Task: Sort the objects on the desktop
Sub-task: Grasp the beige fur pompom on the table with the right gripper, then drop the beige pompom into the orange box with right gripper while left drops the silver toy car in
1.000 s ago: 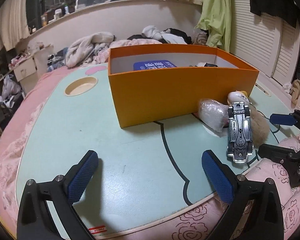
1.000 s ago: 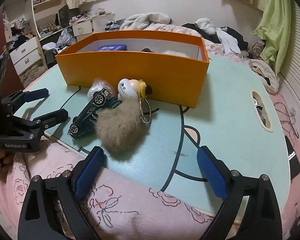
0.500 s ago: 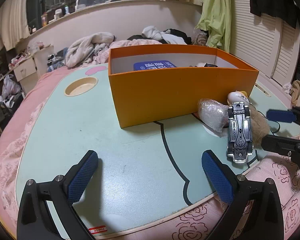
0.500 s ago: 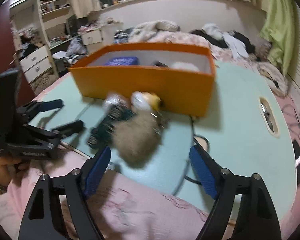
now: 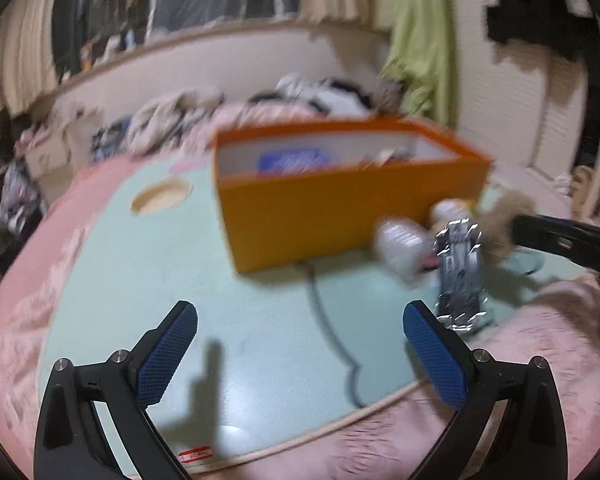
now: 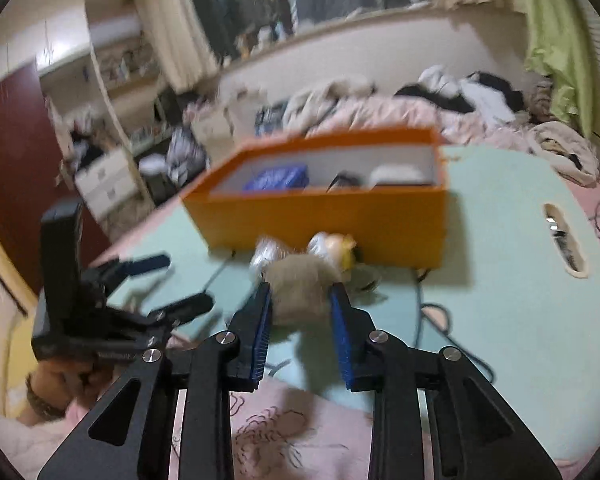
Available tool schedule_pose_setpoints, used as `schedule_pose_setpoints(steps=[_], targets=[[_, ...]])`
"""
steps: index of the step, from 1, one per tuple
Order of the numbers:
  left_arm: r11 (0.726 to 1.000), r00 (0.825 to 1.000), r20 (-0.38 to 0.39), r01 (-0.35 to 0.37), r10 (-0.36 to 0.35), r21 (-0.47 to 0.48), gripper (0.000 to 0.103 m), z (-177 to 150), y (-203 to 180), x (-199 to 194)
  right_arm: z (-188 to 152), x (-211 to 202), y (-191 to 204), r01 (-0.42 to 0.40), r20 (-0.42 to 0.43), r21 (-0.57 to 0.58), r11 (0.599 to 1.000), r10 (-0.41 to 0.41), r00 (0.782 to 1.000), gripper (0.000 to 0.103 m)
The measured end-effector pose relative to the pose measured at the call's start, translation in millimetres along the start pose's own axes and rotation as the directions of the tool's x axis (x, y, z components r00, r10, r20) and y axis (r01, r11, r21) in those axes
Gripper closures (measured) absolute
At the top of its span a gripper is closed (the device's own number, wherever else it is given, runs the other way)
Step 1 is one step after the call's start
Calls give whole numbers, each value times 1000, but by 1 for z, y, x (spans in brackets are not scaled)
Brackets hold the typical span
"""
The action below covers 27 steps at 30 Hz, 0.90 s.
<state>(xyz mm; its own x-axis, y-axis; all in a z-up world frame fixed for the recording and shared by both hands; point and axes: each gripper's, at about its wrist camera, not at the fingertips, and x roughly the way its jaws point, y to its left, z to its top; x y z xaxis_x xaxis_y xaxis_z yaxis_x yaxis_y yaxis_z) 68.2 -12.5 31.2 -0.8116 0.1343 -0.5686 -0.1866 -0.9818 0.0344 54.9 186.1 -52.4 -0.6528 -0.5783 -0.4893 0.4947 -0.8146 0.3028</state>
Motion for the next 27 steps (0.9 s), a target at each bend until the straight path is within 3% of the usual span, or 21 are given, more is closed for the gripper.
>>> schedule_pose_setpoints(steps=[2, 4, 6, 8, 12, 13, 14, 15, 21, 24, 27], targets=[[995, 994, 51, 92, -94, 48, 0, 6, -17, -13, 3, -11, -7, -3, 54, 37, 999, 1, 999, 74], [983, 985, 41, 166, -169, 79, 0, 12, -31, -16, 5, -20, -7, -11, 106, 47, 999, 6, 994, 74], [972, 982, -13, 189, -189, 140, 9, 23, -51, -7, 7, -27, -3, -2, 139, 35, 999, -3, 990, 74], [962, 976, -83, 215, -203, 169, 31, 32, -69, 8, 9, -29, 0, 6, 148, 26, 1000, -10, 989, 74], [946, 923, -260, 313, -282, 84, 44, 36, -88, 51, 8, -28, 1, 8, 145, 25, 1000, -11, 989, 74], [955, 934, -261, 277, -242, 104, 52, 33, -93, 56, 7, -28, 1, 7, 144, 27, 1000, -10, 990, 74], [964, 948, -251, 231, -193, 131, 67, 31, -98, 56, 7, -27, 0, 5, 144, 28, 1000, -9, 989, 74], [964, 949, -249, 232, -195, 129, 76, 30, -98, 52, 8, -27, -1, 3, 144, 32, 999, -7, 989, 74], [945, 942, -114, 322, -314, 58, 76, 20, -74, 4, 4, -27, -2, 0, 148, 42, 999, -7, 989, 74], [950, 948, -49, 313, -313, -15, 76, 26, -48, -18, 8, -28, -3, 3, 158, 44, 999, -10, 987, 74], [965, 966, 21, 259, -258, -32, 76, 51, -28, -32, 26, -30, -3, -19, 201, 49, 999, 8, 980, 74]])
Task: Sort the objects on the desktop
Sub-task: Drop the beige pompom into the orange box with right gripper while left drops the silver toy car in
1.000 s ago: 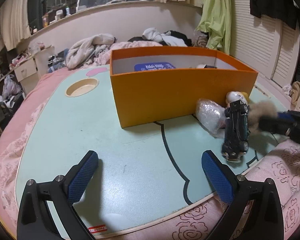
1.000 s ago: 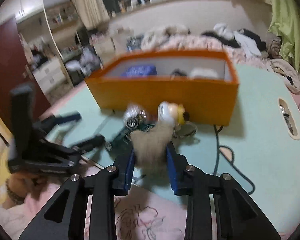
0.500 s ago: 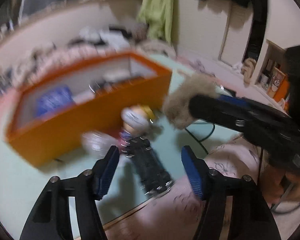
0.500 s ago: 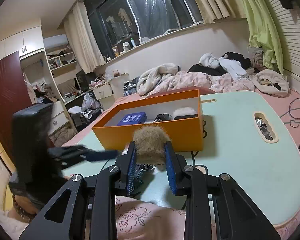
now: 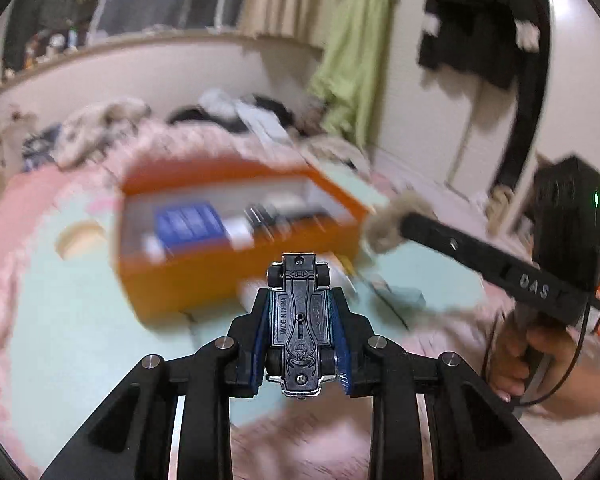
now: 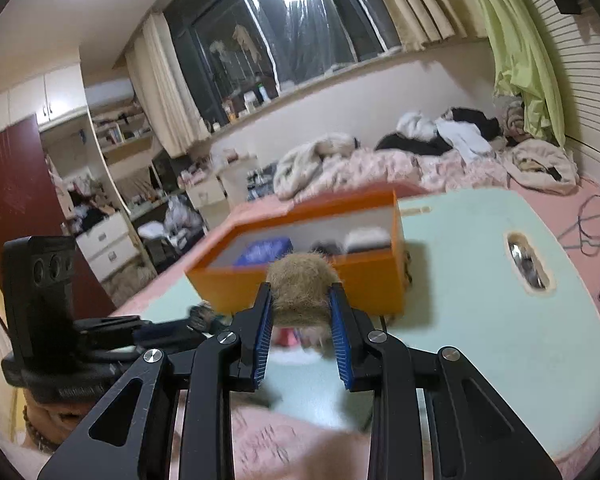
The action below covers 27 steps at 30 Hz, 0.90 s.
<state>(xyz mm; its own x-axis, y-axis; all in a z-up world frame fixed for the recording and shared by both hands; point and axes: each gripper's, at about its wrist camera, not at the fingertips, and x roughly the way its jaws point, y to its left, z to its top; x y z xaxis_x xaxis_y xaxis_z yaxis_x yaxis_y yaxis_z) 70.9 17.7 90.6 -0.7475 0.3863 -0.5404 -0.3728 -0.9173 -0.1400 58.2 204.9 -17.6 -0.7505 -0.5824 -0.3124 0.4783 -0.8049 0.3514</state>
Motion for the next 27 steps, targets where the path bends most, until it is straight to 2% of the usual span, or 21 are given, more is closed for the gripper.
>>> schedule_pose_setpoints(steps=[5, 6, 7, 8, 9, 10, 11, 12, 13, 14, 15, 17, 18, 22, 27], targets=[[998, 992, 115, -55, 57, -21, 75, 62, 22, -4, 47, 21, 13, 7, 44, -57, 998, -4, 999, 74], [996, 988, 126, -79, 85, -48, 71, 71, 29, 1, 55, 26, 14, 10, 51, -62, 998, -7, 999, 74], [991, 986, 122, -108, 117, -75, 38, 77, 35, 10, 60, 31, 14, 17, 49, -60, 998, -14, 999, 74], [984, 984, 90, -141, 151, -106, 0, 80, 44, 27, 64, 40, 11, 39, 29, -54, 998, -37, 999, 71], [981, 985, 68, -148, 157, -122, 1, 78, 49, 42, 64, 49, 7, 71, 0, -43, 997, -71, 997, 59], [981, 989, 24, -140, 145, -135, 1, 71, 56, 59, 60, 57, 0, 110, -32, -26, 994, -111, 993, 34], [980, 991, -45, -128, 122, -154, 2, 62, 65, 80, 51, 66, -9, 147, -73, -5, 989, -147, 986, 23], [977, 989, -126, -101, 78, -187, 6, 47, 74, 100, 41, 73, -19, 168, -116, 16, 986, -165, 979, 19], [977, 985, -101, -157, 143, -141, 14, 40, 72, 102, 27, 82, -34, 176, -184, 62, 982, -162, 969, 19], [973, 974, -69, -222, 218, -60, 18, 37, 59, 101, 17, 88, -49, 144, -228, 139, 980, -110, 967, 19], [977, 979, -62, -200, 196, -68, 21, 35, 56, 98, 10, 86, -69, 106, -224, 260, 960, -47, 973, 18], [981, 984, -58, -173, 168, -84, 21, 40, 54, 92, 5, 81, -99, 109, -209, 402, 909, -24, 978, 21], [982, 985, -62, -166, 161, -94, 21, 44, 54, 90, 3, 78, -108, 110, -198, 434, 894, -24, 980, 26], [980, 989, -24, -146, 145, -135, 21, 55, 52, 80, -3, 71, -105, 94, -163, 410, 907, -29, 986, 27], [976, 993, 42, -98, 109, -196, 21, 58, 53, 37, 6, 53, -74, 110, -114, 261, 959, -83, 990, 27]])
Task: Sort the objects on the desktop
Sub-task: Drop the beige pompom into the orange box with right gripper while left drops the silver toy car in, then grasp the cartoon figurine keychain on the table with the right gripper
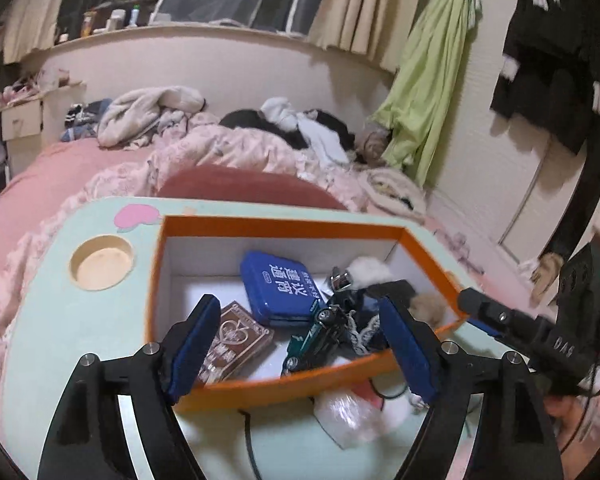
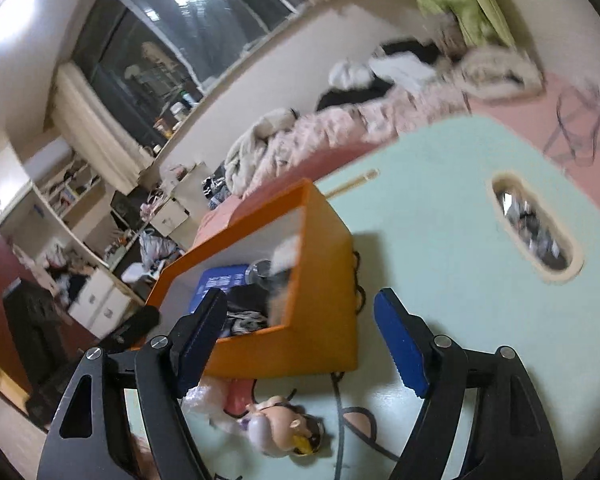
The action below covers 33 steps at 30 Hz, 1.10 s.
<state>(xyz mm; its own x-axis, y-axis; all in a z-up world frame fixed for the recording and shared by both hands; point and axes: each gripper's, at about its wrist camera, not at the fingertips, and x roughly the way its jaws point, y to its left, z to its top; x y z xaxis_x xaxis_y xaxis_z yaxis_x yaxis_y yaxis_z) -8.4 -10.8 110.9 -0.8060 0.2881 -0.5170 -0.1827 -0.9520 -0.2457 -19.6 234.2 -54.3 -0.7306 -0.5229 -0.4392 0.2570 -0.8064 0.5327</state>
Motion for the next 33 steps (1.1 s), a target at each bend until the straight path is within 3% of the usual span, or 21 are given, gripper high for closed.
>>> schedule_pose_setpoints(steps=[4, 7, 9, 11, 12, 13, 16, 18, 33], targets=[[1000, 999, -18, -29, 29, 6, 13, -34, 11, -29, -6, -22, 42, 57, 21, -208, 976, -54, 998, 27], [998, 995, -83, -45, 49, 39, 5, -61, 16, -32, -28, -31, 64, 114, -9, -361, 926, -126, 992, 27], [994, 987, -138, -76, 87, 82, 2, -78, 17, -20, -44, -30, 65, 139, -55, -400, 906, -175, 983, 27], [982, 966, -207, -124, 152, 142, 1, -100, 20, 3, -58, -15, 56, 164, -167, -394, 904, -246, 955, 26], [951, 952, -180, -201, 246, 234, 0, -113, 14, 12, -62, -7, 50, 171, -218, -390, 905, -271, 937, 26], [943, 956, -144, -215, 257, 255, 0, -116, 10, 12, -64, 0, 46, 174, -236, -394, 902, -282, 930, 20], [951, 958, -160, -195, 237, 242, 0, -113, 11, 8, -71, 20, 47, 196, -249, -444, 874, -331, 910, 2], [963, 963, -173, -168, 206, 209, 0, -112, 20, 8, -79, 32, 49, 219, -241, -489, 845, -372, 896, 1], [961, 962, -162, -185, 219, 204, 0, -111, 25, -3, -86, 55, 33, 217, -231, -465, 859, -354, 906, 1]])
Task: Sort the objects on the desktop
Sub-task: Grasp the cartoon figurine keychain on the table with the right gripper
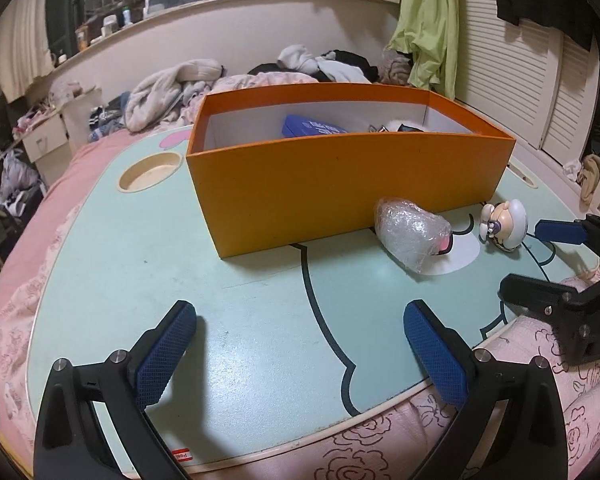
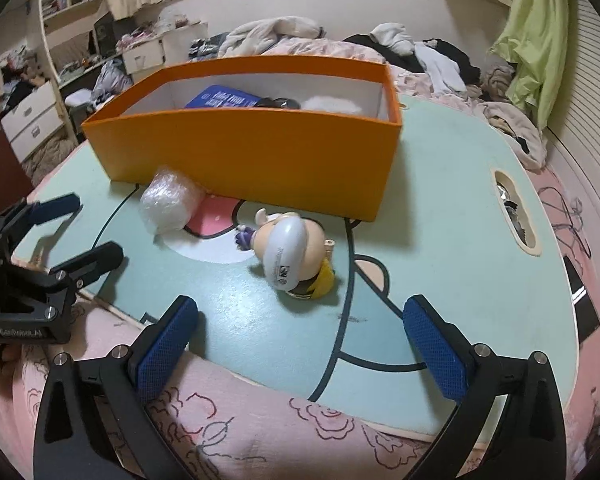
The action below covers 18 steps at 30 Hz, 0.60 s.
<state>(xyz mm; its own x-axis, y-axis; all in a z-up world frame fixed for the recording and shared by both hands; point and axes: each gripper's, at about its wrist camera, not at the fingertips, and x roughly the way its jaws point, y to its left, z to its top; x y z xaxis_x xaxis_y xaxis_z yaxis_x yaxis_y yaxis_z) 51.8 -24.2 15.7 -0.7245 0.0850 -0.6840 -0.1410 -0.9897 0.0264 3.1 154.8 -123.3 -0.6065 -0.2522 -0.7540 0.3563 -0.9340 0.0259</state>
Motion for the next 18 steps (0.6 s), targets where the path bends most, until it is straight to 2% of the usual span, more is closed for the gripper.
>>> schedule_pose_setpoints(steps=[3, 8, 9, 10, 11, 15, 18], targets=[[1000, 1000, 1, -1, 1, 0, 0, 1, 0, -1, 3, 1, -5, -34, 14, 35, 999, 34, 999, 1], [1000, 1000, 1, 0, 0, 0, 0, 1, 0, -2, 24, -24, -1, -28, 59, 16, 999, 27, 998, 16], [1000, 1000, 1, 0, 0, 0, 0, 2, -1, -2, 25, -25, 3, -32, 55, -2, 999, 32, 998, 25], [1000, 1000, 1, -1, 1, 0, 0, 2, -1, -2, 24, -22, 7, -45, 39, -16, 999, 46, 998, 45], [1000, 1000, 1, -1, 1, 1, 0, 2, 0, -3, 22, -22, 9, -50, 37, -25, 998, 51, 998, 55], [1000, 1000, 1, -1, 1, 0, 0, 3, -1, -4, 10, -38, 7, -98, 100, -18, 995, 99, 990, 55], [1000, 1000, 3, -3, 3, 0, 0, 3, 1, -5, 5, -56, 1, -141, 186, 2, 990, 138, 973, 55]])
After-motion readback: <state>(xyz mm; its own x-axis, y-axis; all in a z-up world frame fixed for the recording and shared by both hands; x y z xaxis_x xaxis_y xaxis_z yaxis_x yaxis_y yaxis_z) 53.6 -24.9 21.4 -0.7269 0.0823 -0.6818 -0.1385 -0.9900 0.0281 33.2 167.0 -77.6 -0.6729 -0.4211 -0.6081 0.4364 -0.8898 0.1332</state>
